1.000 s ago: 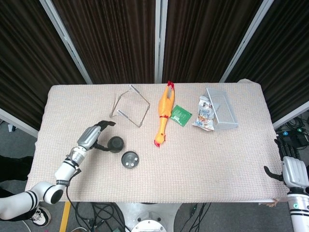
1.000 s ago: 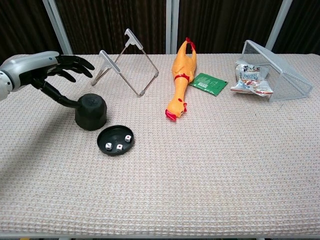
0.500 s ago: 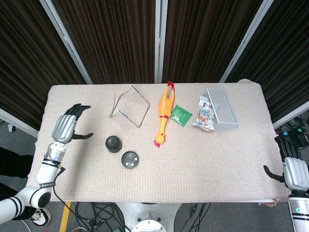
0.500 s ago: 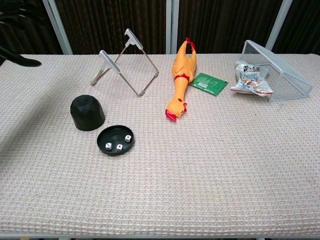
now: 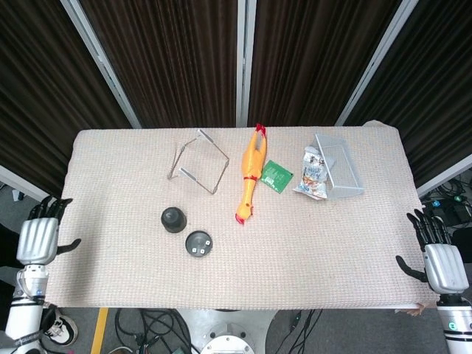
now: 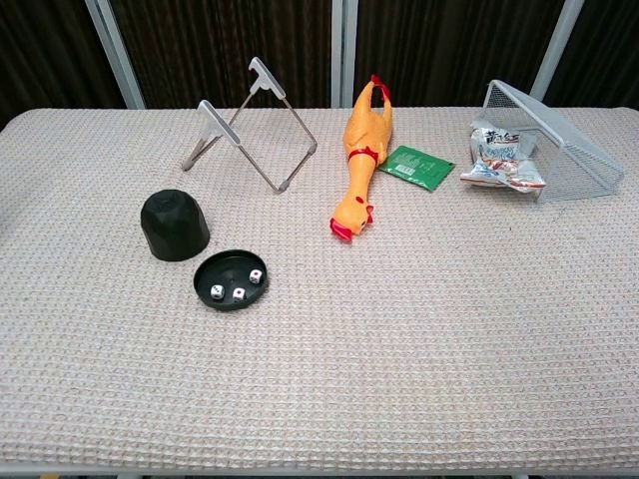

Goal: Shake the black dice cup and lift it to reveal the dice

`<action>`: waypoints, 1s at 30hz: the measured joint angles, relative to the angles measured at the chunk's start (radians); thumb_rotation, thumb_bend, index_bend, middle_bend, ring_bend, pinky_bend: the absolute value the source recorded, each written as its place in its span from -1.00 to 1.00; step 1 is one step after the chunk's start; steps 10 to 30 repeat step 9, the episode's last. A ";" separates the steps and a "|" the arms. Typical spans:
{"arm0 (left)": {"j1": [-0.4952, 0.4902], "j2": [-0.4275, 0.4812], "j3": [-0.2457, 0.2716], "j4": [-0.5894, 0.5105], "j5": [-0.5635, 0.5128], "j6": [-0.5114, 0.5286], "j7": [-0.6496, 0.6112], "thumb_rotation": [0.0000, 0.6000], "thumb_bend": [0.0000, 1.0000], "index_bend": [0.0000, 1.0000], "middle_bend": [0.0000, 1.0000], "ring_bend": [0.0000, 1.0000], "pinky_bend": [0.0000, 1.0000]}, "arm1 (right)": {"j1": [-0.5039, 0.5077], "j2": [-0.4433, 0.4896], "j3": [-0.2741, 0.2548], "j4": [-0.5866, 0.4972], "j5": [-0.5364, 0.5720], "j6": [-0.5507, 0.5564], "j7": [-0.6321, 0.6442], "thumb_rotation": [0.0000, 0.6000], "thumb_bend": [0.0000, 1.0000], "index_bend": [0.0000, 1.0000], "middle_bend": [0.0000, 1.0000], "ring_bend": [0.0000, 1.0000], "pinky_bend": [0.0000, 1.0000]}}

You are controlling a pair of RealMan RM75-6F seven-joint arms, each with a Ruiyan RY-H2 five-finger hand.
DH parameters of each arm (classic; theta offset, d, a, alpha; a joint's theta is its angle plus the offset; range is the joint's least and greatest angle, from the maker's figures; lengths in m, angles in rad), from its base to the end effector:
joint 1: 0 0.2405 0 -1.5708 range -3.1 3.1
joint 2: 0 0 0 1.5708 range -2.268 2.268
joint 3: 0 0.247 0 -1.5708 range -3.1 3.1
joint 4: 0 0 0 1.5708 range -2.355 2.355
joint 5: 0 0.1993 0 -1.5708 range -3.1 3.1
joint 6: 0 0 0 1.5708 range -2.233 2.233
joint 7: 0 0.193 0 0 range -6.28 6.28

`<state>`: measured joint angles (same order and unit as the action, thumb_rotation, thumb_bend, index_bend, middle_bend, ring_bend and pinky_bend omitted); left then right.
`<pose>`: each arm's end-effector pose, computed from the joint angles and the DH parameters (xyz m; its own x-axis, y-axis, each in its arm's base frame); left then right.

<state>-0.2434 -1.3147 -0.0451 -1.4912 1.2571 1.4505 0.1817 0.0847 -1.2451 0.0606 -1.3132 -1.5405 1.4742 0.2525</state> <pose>-0.3089 0.2744 0.1207 0.4679 0.0121 0.8837 0.8801 0.0844 -0.4672 -0.3365 -0.2336 0.1522 0.3221 0.0020 0.9467 -0.9464 -0.0265 0.3220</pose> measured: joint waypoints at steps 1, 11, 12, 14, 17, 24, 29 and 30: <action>0.016 0.005 0.012 -0.007 0.010 0.016 0.000 1.00 -0.81 -0.67 -0.64 -0.83 -0.61 | 0.000 -0.002 0.000 0.001 0.002 0.002 -0.002 1.00 -0.67 -1.00 -1.00 -1.00 -1.00; 0.078 0.034 0.051 -0.045 0.122 0.105 -0.002 1.00 -0.82 -0.67 -0.64 -0.83 -0.61 | -0.006 -0.004 0.004 -0.004 0.029 -0.005 -0.026 1.00 -0.69 -1.00 -1.00 -1.00 -1.00; 0.078 0.034 0.051 -0.045 0.122 0.105 -0.002 1.00 -0.82 -0.67 -0.64 -0.83 -0.61 | -0.006 -0.004 0.004 -0.004 0.029 -0.005 -0.026 1.00 -0.69 -1.00 -1.00 -1.00 -1.00; 0.078 0.034 0.051 -0.045 0.122 0.105 -0.002 1.00 -0.82 -0.67 -0.64 -0.83 -0.61 | -0.006 -0.004 0.004 -0.004 0.029 -0.005 -0.026 1.00 -0.69 -1.00 -1.00 -1.00 -1.00; 0.078 0.034 0.051 -0.045 0.122 0.105 -0.002 1.00 -0.82 -0.67 -0.64 -0.83 -0.61 | -0.006 -0.004 0.004 -0.004 0.029 -0.005 -0.026 1.00 -0.69 -1.00 -1.00 -1.00 -1.00; 0.078 0.034 0.051 -0.045 0.122 0.105 -0.002 1.00 -0.82 -0.67 -0.64 -0.83 -0.61 | -0.006 -0.004 0.004 -0.004 0.029 -0.005 -0.026 1.00 -0.69 -1.00 -1.00 -1.00 -1.00; 0.078 0.034 0.051 -0.045 0.122 0.105 -0.002 1.00 -0.82 -0.67 -0.64 -0.83 -0.61 | -0.006 -0.004 0.004 -0.004 0.029 -0.005 -0.026 1.00 -0.69 -1.00 -1.00 -1.00 -1.00; 0.078 0.034 0.051 -0.045 0.122 0.105 -0.002 1.00 -0.82 -0.67 -0.64 -0.83 -0.61 | -0.006 -0.004 0.004 -0.004 0.029 -0.005 -0.026 1.00 -0.69 -1.00 -1.00 -1.00 -1.00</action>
